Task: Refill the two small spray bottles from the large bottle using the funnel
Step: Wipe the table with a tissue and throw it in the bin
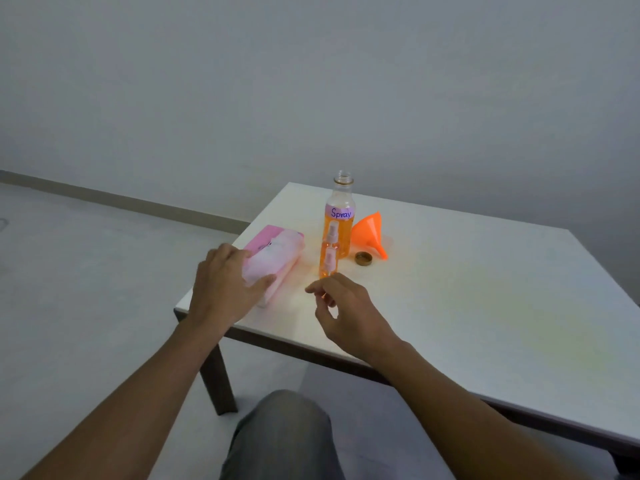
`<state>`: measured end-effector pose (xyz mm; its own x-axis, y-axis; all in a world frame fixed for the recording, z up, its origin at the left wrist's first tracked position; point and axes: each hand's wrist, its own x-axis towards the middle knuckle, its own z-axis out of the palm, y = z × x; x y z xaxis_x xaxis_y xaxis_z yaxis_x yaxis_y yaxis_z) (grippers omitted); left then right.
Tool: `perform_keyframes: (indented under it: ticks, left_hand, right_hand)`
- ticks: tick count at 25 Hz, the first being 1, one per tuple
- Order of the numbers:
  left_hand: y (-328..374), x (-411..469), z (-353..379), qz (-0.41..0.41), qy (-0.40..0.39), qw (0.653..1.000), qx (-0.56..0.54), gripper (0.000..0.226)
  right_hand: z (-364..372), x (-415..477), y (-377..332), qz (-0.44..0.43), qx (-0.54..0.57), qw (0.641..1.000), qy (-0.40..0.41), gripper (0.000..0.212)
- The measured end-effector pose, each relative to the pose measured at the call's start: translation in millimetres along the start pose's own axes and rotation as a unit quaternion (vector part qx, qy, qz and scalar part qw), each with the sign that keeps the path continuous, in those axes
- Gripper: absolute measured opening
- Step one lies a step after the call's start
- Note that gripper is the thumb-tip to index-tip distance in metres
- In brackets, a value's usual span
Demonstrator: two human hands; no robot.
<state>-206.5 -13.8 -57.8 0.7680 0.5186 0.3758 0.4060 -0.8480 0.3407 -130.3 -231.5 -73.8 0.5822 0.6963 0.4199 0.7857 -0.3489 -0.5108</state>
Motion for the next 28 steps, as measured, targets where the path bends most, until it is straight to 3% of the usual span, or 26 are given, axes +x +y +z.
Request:
perform_keyframes:
  ticks: [4, 8, 12, 15, 18, 21, 25, 28]
  left_hand:
    - [-2.7, 0.7, 1.1, -0.022, 0.013, 0.997, -0.075, 0.030]
    - [-11.4, 4.0, 1.5, -0.026, -0.004, 0.994, -0.106, 0.019]
    - [-27.9, 5.3, 4.7, -0.020, -0.012, 0.980, -0.200, 0.010]
    - [-28.4, 8.9, 1.3, -0.008, -0.004, 0.971, -0.241, 0.010]
    - [-19.9, 15.7, -6.1, 0.018, 0.011, 0.963, -0.270, 0.007]
    - [-12.9, 24.8, -13.6, 0.034, 0.034, 0.956, -0.289, 0.006]
    - [-5.7, 32.6, -21.9, -0.010, 0.051, 0.941, -0.335, 0.018]
    - [-3.7, 31.5, -20.3, -0.039, 0.010, 0.929, -0.368, 0.029]
  right_hand:
    - [20.5, 46.0, -22.4, 0.011, -0.016, 0.999, -0.030, 0.035]
    - [43.4, 84.2, -24.9, 0.027, -0.050, 0.996, -0.066, 0.053]
    - [61.3, 102.5, -18.4, 0.049, -0.060, 0.995, -0.056, 0.031]
    - [61.8, 107.3, -17.8, 0.057, -0.004, 0.998, -0.010, 0.027]
    - [54.8, 113.9, -21.4, 0.035, 0.024, 0.999, -0.025, 0.051]
    - [46.0, 131.3, -18.8, -0.008, 0.027, 0.999, 0.033, 0.024]
    - [32.5, 147.5, -18.7, -0.006, 0.012, 0.999, 0.043, 0.020]
    - [28.7, 150.5, -22.5, -0.006, 0.020, 0.999, 0.048, 0.023]
